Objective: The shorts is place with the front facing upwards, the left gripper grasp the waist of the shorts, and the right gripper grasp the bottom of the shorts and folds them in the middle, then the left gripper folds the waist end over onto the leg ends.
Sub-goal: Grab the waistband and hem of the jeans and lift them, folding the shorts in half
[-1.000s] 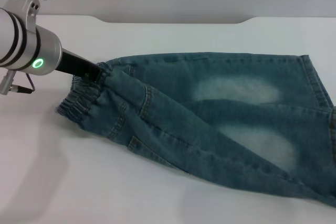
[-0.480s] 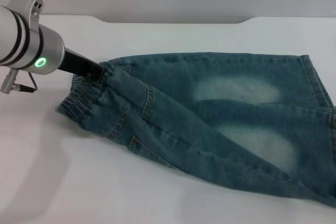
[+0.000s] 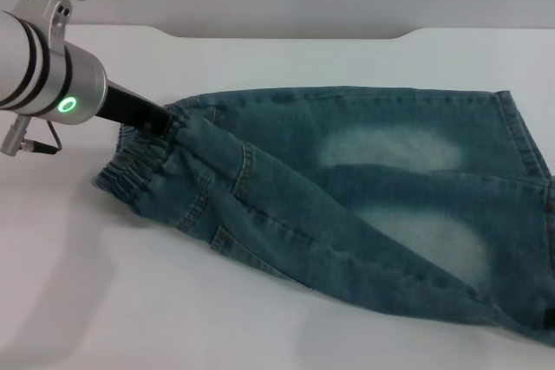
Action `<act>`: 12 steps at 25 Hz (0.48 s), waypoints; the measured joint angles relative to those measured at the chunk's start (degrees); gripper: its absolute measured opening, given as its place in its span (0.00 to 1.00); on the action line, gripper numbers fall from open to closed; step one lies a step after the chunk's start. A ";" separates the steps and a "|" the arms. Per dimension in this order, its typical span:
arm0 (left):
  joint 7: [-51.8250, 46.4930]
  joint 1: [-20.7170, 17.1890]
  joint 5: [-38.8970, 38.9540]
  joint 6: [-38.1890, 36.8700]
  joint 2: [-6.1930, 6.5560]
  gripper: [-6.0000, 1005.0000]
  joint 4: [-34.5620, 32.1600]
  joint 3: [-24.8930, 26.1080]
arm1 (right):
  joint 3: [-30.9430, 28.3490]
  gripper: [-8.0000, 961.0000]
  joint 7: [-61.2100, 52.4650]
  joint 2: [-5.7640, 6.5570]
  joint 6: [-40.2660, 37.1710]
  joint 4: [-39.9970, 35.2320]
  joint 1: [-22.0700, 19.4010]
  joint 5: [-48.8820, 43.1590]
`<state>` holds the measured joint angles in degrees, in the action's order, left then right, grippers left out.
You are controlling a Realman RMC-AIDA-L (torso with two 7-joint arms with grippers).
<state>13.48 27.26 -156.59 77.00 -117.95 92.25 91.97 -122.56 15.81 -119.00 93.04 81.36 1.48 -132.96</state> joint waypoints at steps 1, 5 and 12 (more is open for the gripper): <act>0.01 0.03 0.01 0.00 0.00 0.09 -0.08 -0.01 | 0.02 0.53 0.06 0.00 -0.02 -0.31 0.13 0.02; 0.04 0.21 0.09 0.00 0.00 0.09 -0.40 -0.05 | 0.07 0.53 0.25 -0.04 -0.09 -0.73 0.37 0.13; 0.06 0.30 0.24 0.00 0.00 0.09 -0.44 -0.04 | 2.56 0.51 2.51 0.02 0.00 0.71 0.11 0.10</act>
<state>13.54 27.56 -156.36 76.99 -117.95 91.80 91.93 -120.00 18.32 -118.98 93.04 82.07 1.60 -132.85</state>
